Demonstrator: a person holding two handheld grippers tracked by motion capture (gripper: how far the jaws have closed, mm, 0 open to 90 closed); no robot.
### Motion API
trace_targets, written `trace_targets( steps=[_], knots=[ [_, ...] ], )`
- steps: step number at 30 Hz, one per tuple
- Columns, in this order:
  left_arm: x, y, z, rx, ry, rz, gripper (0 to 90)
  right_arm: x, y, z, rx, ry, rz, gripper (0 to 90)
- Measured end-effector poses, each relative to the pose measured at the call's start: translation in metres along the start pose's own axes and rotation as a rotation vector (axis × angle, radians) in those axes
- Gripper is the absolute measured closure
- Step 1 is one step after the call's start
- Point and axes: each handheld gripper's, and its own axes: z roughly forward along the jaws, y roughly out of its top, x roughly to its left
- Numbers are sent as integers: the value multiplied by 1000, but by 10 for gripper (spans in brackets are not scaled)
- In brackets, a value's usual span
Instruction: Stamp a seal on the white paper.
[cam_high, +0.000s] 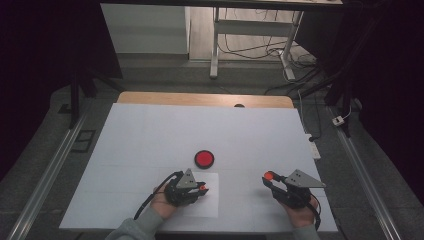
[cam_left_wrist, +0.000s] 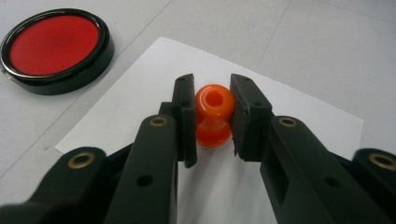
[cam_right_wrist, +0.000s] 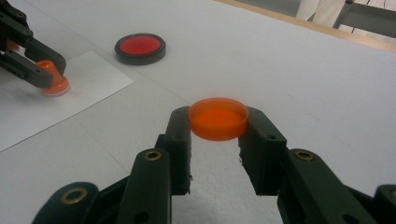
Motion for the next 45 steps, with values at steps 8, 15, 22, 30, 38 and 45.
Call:
trace_targets(
  steps=[8, 15, 22, 30, 38, 45],
  knots=[
    [0, 0, 0, 1, 2, 1, 731, 0, 0, 0, -2, 0, -1, 644],
    [0, 0, 0, -3, 0, 1, 731, 0, 0, 0, -1, 1, -3, 644],
    [-2, -1, 0, -7, 14, 10, 732, 1, 0, 0, 1, -1, -3, 643],
    [-3, -1, 0, -4, 23, 8, 731, 1, 0, 0, 2, 0, -4, 643],
    [8, 0, -1, -8, -22, -77, 730, 2, 2, 0, 0, 7, -7, 643],
    [19, 4, -22, -154, -47, -186, 729, 1, 2, -1, -6, 3, -2, 643]
  ],
)
